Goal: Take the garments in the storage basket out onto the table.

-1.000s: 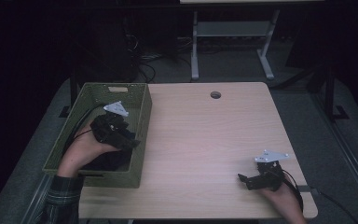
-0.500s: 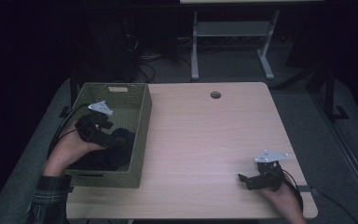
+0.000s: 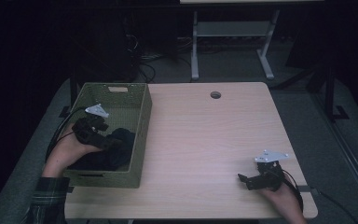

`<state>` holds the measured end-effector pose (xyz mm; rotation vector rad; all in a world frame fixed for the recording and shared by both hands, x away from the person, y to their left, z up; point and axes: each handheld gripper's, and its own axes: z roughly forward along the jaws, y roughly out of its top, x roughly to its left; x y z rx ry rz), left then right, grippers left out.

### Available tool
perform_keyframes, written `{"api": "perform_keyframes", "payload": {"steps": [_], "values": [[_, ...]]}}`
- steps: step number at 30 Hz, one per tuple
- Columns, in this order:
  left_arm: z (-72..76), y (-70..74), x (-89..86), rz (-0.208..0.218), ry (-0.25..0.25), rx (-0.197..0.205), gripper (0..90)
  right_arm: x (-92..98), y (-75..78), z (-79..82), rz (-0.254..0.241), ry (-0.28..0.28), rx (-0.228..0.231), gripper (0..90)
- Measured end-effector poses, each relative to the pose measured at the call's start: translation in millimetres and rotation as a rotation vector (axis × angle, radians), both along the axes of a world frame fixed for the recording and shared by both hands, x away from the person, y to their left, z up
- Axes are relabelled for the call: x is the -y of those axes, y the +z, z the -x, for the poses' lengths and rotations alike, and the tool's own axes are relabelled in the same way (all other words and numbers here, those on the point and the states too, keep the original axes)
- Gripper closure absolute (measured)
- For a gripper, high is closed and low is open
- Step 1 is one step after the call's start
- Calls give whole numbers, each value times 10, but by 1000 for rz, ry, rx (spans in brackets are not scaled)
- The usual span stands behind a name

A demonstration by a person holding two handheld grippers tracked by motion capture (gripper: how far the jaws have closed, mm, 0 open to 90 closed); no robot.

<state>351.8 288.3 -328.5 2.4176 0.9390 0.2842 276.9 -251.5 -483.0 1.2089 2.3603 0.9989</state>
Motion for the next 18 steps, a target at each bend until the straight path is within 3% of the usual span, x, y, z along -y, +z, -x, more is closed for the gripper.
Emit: {"api": "perform_keyframes", "payload": {"steps": [18], "values": [[-68, -321, -133, -58, 37, -48, 134, 0, 1, 0, 1, 0, -1, 18]]}}
